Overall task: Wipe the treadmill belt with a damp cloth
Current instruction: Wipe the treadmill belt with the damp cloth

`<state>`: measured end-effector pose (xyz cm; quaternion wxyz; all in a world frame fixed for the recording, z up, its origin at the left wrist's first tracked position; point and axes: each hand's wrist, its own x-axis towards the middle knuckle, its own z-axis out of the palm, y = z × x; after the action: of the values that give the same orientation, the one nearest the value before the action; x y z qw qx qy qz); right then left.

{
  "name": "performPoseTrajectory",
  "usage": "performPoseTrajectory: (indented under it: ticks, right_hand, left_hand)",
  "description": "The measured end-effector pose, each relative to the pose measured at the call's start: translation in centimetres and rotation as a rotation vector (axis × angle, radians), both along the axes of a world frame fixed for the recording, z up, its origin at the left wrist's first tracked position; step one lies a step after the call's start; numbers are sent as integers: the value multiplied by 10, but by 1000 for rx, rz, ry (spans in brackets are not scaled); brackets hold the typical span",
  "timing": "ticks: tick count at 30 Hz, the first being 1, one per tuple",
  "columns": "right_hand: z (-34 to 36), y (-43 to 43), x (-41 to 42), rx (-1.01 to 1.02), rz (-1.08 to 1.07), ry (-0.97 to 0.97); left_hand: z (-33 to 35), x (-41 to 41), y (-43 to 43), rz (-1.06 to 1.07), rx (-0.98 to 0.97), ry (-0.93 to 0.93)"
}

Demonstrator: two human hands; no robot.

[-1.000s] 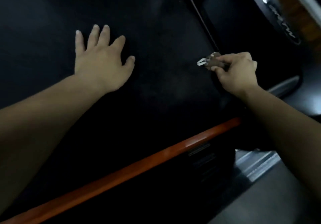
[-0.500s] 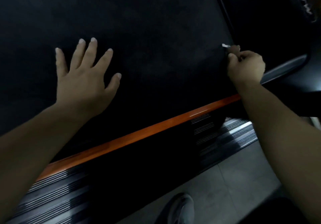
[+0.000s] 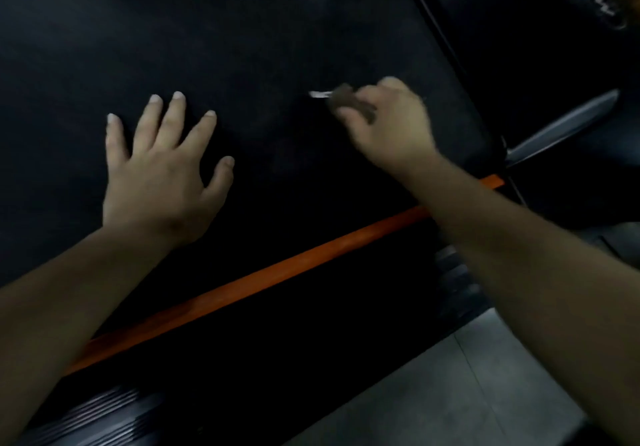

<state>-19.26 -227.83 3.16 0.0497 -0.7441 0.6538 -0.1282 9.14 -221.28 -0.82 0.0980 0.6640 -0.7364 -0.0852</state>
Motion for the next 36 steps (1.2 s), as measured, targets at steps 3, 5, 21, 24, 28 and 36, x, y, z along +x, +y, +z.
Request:
performPoseTrajectory:
  ticks: [3, 5, 21, 24, 28, 36]
  right_hand:
    - [15, -7, -82, -37, -337, 82]
    - [18, 3, -93, -52, -414, 94]
    - [16, 60, -18, 24, -178, 142]
    - [16, 73, -15, 32, -134, 114]
    - [25, 70, -18, -23, -477, 174]
    - [16, 59, 73, -27, -231, 109]
  left_hand:
    - [-1, -3, 0, 2, 3, -13]
    - [-2, -2, 0, 9, -8, -9]
    - [3, 3, 2, -52, 6, 16]
    - [5, 12, 5, -117, 7, 61]
    - [5, 54, 18, -224, 10, 35]
    - [5, 140, 42, -131, 43, -19]
